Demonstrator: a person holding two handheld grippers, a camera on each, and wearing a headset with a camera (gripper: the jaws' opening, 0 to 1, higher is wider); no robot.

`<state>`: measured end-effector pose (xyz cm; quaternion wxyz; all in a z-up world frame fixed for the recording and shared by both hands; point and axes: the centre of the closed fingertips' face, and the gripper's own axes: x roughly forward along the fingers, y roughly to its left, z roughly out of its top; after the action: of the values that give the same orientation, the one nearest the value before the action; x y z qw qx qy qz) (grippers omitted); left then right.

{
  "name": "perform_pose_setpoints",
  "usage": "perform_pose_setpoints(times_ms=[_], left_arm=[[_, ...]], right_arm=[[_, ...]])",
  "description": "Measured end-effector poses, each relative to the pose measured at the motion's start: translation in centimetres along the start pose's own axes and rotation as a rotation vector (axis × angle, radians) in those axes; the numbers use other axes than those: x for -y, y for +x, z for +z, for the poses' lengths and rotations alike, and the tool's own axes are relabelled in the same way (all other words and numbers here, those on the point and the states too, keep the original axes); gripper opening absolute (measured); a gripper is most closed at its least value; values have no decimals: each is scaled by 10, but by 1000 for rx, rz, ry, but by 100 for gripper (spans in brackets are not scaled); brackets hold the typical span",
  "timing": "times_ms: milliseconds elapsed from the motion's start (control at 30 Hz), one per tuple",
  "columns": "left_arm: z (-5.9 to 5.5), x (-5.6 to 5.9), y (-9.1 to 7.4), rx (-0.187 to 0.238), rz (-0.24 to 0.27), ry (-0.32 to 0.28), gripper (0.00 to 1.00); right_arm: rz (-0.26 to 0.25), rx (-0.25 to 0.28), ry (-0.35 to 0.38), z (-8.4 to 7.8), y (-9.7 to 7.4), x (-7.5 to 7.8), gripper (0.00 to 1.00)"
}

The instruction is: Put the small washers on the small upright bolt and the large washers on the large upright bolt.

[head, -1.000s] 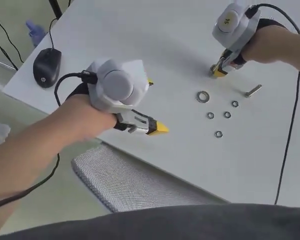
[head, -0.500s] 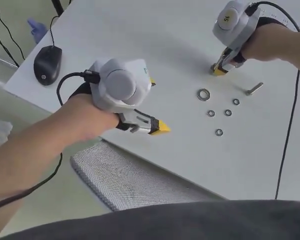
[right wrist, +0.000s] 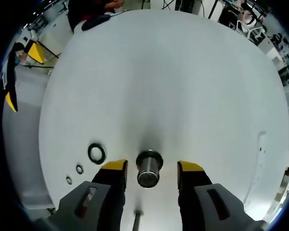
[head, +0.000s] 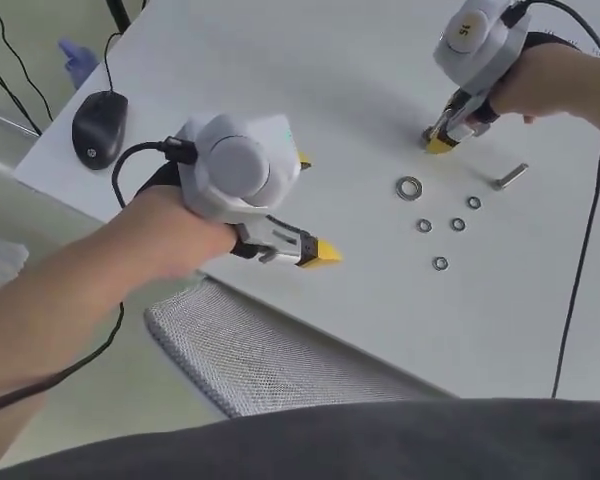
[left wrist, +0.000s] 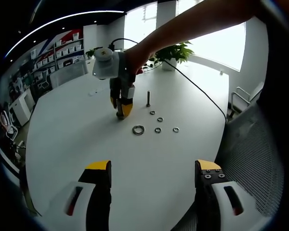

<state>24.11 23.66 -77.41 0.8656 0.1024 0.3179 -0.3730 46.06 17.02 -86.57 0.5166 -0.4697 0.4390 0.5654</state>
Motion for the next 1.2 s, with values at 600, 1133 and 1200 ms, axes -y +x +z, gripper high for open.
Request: perform_pose_setpoints(times_ms=[600,1133,1200], left_arm=[[8,16,16,28,-77,-2,99],[14,17,14,40,-81,10,99],[13,17,14,38,-82,9,99]], right_arm=[[-59,118,-32,13,-46,-5,75],[-65,197,-62,18,-74,-49,72],[-64,209,-68,18,-75,-55,72]])
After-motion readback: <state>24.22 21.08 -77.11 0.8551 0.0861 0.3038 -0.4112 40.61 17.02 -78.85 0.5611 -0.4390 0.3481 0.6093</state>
